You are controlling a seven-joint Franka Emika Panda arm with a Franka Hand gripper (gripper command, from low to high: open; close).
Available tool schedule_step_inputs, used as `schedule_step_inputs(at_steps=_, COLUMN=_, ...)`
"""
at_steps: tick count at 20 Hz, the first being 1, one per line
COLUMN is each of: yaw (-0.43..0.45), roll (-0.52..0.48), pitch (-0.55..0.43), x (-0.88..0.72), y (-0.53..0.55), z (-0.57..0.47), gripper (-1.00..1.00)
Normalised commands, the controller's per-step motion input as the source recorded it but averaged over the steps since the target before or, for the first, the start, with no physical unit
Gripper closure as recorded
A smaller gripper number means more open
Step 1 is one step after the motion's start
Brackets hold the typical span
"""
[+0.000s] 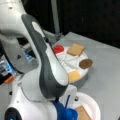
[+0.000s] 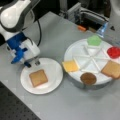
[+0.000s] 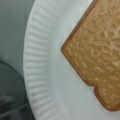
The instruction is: Ingredient selection for cheeseburger or sandwich
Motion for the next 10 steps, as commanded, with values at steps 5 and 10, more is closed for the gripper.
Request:
schedule_step_inputs(at_steps=5, yaw=-0.129, roll=-0.29, pitch=0.075, x=-0.14, y=0.12, z=0.26, gripper=-1.0)
schedule_step_inputs(at_steps=10, yaw=-0.257, roll=-0.46, pitch=0.093, x=-0.29, y=0.26, z=0.34, gripper=-1.0)
